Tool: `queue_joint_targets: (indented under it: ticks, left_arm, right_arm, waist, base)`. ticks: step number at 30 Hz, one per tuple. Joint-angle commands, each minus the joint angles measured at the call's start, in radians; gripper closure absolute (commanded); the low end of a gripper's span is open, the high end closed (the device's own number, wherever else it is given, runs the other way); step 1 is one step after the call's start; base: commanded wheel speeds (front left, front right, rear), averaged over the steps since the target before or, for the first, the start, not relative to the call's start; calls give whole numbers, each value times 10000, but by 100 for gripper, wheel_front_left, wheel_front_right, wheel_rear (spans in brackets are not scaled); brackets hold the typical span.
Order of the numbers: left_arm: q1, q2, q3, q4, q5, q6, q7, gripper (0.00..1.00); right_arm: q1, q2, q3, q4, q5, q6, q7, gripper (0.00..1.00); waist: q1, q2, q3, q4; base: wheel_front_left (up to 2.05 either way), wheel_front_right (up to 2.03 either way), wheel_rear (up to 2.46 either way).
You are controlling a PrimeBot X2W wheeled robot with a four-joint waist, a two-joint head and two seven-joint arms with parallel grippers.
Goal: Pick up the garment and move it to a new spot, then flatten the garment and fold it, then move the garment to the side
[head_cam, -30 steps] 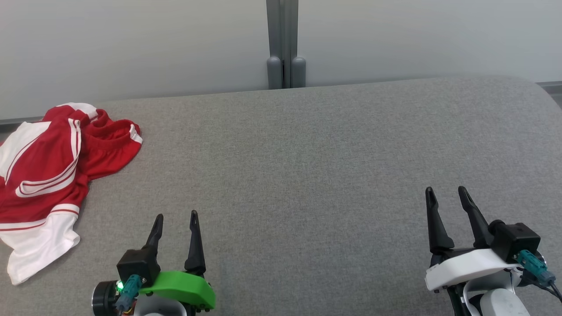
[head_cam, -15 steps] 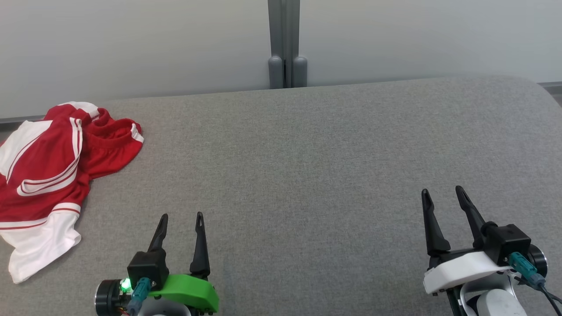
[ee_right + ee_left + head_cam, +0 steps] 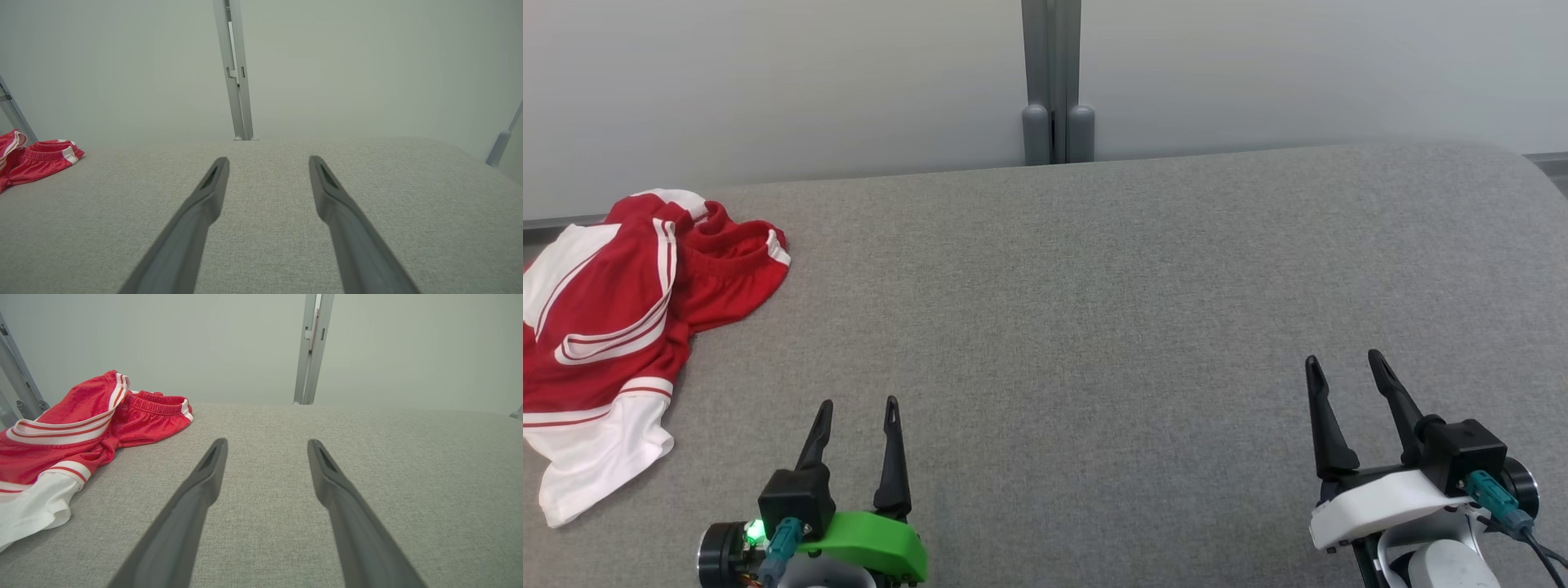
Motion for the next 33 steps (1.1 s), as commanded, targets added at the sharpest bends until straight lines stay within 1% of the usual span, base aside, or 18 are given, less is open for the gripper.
queue_joint_targets:
  ticks: [1, 7, 9, 12, 18, 29, 31, 33]
  left_arm:
    - [-77, 66, 47, 26, -6, 13, -11, 0]
    - [-80, 66, 43, 27, -23, -16, -11, 0]
    - [-105, 66, 25, 37, -38, -1, -11, 0]
    - [-174, 65, 40, 19, -30, 26, -11, 0]
    - [-258, 63, 100, 8, 95, 16, -11, 0]
    - [-242, 60, 333, -49, 162, -47, -9, 0]
    - [-188, 56, 380, -76, 146, -18, -9, 0]
    - [-61, 60, 572, -241, 81, 88, -10, 0]
  right_arm:
    - [-72, -42, -5, 28, 21, 4, -32, 0]
    - [-41, -42, -49, 42, 28, 4, -32, 0]
    - [5, -42, -101, -2, 37, 4, -32, 0]
    - [77, -36, -133, -63, 28, 4, -32, 0]
    - [103, -37, -203, -172, 57, 4, -32, 0]
    - [53, -37, -155, -197, 77, 4, -32, 0]
    - [53, -39, -85, -182, 92, 4, -32, 0]
    - [-172, -33, 182, -140, 35, 4, -32, 0]
  waist:
    - [0, 0, 1, -2]
    - [0, 0, 19, 44]
    - [0, 0, 29, 146]
    - [0, 0, 60, 475]
    - [0, 0, 135, 1680]
    - [0, 0, 150, 4598]
    - [0, 0, 158, 5026]
    - [0, 0, 295, 5133]
  base:
    - [0, 0, 0]
    - [0, 0, 0]
    - [0, 0, 0]
    - [0, 0, 0]
    - [0, 0, 0]
    - [0, 0, 0]
    - [0, 0, 0]
    - [0, 0, 0]
